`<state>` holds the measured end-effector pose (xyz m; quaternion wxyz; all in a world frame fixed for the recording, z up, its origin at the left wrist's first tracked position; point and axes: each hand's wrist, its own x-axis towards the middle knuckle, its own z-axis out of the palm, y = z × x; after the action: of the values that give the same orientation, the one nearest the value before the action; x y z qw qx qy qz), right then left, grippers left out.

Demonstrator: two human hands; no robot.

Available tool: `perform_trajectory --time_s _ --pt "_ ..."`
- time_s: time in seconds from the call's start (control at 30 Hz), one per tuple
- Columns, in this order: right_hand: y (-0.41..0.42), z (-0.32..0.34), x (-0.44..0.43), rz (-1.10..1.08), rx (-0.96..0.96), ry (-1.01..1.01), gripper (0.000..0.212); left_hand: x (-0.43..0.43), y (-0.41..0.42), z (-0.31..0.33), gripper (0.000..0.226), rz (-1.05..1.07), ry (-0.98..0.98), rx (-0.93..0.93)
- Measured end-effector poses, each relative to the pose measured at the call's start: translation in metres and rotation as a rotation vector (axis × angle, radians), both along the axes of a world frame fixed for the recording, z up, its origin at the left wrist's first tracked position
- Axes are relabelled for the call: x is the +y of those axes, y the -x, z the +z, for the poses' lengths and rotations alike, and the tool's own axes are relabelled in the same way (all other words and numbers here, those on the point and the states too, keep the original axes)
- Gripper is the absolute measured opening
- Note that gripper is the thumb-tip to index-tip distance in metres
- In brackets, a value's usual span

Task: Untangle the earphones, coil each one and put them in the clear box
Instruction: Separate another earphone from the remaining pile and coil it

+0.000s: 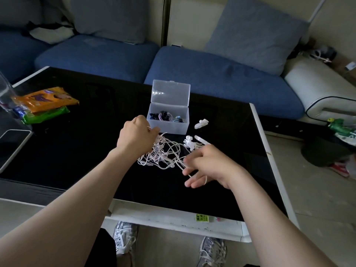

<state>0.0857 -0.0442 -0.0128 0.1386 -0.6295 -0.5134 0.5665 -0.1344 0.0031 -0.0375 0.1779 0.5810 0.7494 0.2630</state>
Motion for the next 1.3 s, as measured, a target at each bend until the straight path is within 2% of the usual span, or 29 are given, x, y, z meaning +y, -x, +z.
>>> perform_trajectory --time_s 0.2,0.3,0.4,0.5,0.6,0.67,0.77,0.83,0.9,1.0,1.1,1.23,1.3 --pt "0.001 -0.011 0.007 0.152 0.039 -0.023 0.049 -0.001 -0.003 -0.001 0.035 -0.020 0.003 0.008" --pt "0.004 -0.012 0.014 0.054 -0.012 -0.086 0.038 -0.002 -0.003 0.003 0.039 0.007 0.030 0.027" --pt "0.005 -0.011 0.016 0.057 -0.147 -0.251 0.026 -0.003 -0.005 0.004 0.038 0.006 0.068 0.005" --pt "0.009 -0.007 0.013 0.057 -0.108 -0.430 0.024 -0.004 -0.006 0.006 0.038 0.010 0.117 -0.031" --pt "0.011 -0.005 0.014 -0.104 -0.085 -0.549 0.024 -0.006 -0.004 0.009 0.035 0.062 0.139 -0.054" --pt "0.011 -0.001 0.017 -0.348 0.071 -0.535 0.023 -0.007 -0.001 0.011 0.033 0.099 0.159 -0.047" --pt "0.007 0.010 0.020 -0.761 0.463 -0.494 0.025 -0.008 0.001 0.011 0.036 0.144 0.207 -0.005" --pt "0.003 0.019 0.019 -0.957 0.667 -0.518 0.032 -0.010 0.000 0.011 0.025 0.153 0.221 0.029" --pt "-0.001 0.024 0.016 -1.100 0.750 -0.572 0.036 -0.012 0.000 0.010 0.020 0.163 0.211 0.059" --pt "-0.007 0.024 0.014 -1.196 0.741 -0.640 0.036 -0.013 -0.001 0.010 0.025 0.177 0.193 0.096" --pt "-0.008 0.030 0.012 -1.176 0.811 -0.651 0.031 -0.015 -0.003 0.008 0.032 0.152 0.183 0.142" --pt "-0.011 0.047 0.002 -1.190 1.021 -0.580 0.024 -0.014 -0.002 0.004 0.049 0.122 0.172 0.240" --pt "-0.014 0.052 -0.003 -1.155 0.996 -0.569 0.017 -0.016 -0.001 0.004 0.045 0.123 0.189 0.282"
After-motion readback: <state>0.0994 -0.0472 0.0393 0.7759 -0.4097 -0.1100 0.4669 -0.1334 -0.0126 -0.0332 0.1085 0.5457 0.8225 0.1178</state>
